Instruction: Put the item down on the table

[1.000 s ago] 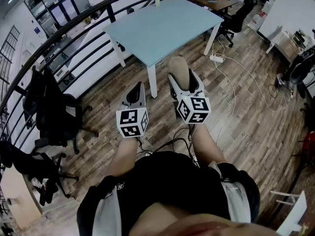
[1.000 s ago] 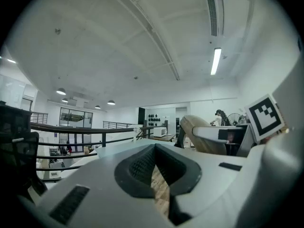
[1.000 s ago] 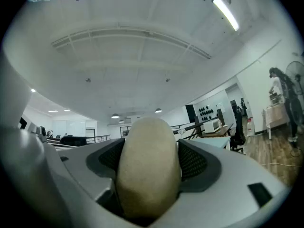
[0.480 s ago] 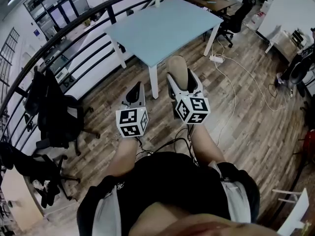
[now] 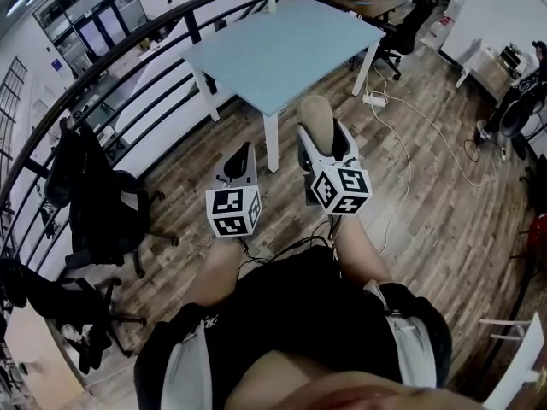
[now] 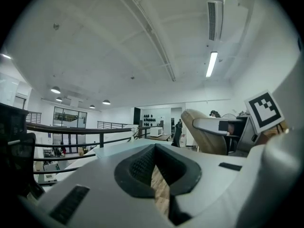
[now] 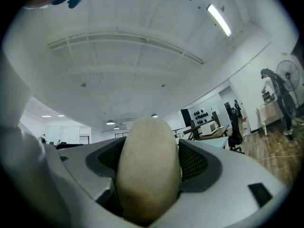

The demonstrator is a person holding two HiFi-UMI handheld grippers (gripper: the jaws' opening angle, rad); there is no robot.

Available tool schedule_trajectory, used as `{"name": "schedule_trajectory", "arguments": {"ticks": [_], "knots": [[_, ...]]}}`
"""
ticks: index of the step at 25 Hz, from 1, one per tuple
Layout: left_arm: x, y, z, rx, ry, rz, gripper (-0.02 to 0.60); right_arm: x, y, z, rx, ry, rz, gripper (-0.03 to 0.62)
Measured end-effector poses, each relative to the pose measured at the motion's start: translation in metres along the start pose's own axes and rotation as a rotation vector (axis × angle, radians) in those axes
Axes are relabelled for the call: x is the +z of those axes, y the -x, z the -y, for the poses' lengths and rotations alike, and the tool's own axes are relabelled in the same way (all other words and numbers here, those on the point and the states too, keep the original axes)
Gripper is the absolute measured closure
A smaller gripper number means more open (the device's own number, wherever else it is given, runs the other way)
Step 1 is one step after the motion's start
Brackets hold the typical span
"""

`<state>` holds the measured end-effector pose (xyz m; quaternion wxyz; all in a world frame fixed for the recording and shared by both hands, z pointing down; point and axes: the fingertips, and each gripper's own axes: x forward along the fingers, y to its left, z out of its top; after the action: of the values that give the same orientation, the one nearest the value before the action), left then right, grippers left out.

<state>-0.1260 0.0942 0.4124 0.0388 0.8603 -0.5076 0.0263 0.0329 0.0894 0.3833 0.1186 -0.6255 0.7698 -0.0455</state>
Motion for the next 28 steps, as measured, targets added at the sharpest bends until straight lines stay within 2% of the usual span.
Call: {"name": "schedule_trajectory", "arguments": {"ticks": [6, 13, 28], "knots": [[0.002, -0.002, -0.010, -0.013, -0.003, 0.017, 0.572, -0.007, -0.005, -0.007, -0.012, 0.014, 0.006, 0.232], [-0.008, -0.028, -0.024, -0.012, -0.009, 0.009, 0.573, -0.016, -0.031, 0.003, -0.014, 0.029, 0.014, 0.232], [0.003, -0.169, -0.061, -0.013, -0.029, 0.005, 0.574, -0.021, -0.163, 0.061, 0.003, 0.041, 0.026, 0.232]]}}
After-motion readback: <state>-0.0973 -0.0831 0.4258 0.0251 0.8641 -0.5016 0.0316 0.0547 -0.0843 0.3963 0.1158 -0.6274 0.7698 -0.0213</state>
